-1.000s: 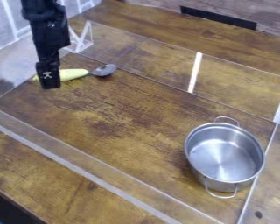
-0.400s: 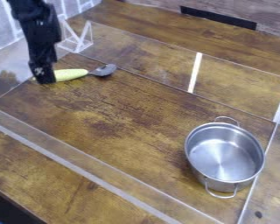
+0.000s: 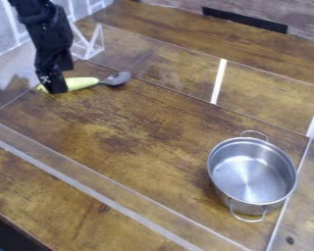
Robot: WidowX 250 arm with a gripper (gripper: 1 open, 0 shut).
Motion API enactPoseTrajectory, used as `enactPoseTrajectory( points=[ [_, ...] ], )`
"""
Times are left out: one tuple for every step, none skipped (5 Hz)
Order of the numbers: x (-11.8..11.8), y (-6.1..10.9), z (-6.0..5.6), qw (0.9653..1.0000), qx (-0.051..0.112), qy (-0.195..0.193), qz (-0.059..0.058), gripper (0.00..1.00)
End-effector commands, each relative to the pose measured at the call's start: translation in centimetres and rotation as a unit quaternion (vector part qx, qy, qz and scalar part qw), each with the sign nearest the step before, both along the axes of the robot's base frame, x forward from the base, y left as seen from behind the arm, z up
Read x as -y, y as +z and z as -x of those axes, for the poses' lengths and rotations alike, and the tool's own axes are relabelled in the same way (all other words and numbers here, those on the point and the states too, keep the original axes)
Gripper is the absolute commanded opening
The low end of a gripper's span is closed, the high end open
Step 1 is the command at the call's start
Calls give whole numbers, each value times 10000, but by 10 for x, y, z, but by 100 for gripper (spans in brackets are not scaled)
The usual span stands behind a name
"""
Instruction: Move the green spoon to the right
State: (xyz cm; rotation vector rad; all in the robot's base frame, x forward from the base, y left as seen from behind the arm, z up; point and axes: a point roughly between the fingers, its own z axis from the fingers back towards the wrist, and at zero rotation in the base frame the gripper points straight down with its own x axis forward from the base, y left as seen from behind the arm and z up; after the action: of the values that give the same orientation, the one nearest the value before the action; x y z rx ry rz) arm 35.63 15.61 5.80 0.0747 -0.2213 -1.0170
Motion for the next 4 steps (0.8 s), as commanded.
enactPoseTrajectory(
  points=[
    [-5, 2, -9, 9990, 299, -341, 19, 100],
    [0, -9, -8, 9968, 324, -683, 265, 100],
    [-9, -8, -10, 9942, 341, -930, 420, 100],
    [-16, -8, -14, 9907, 315, -1199, 558, 100]
  ],
)
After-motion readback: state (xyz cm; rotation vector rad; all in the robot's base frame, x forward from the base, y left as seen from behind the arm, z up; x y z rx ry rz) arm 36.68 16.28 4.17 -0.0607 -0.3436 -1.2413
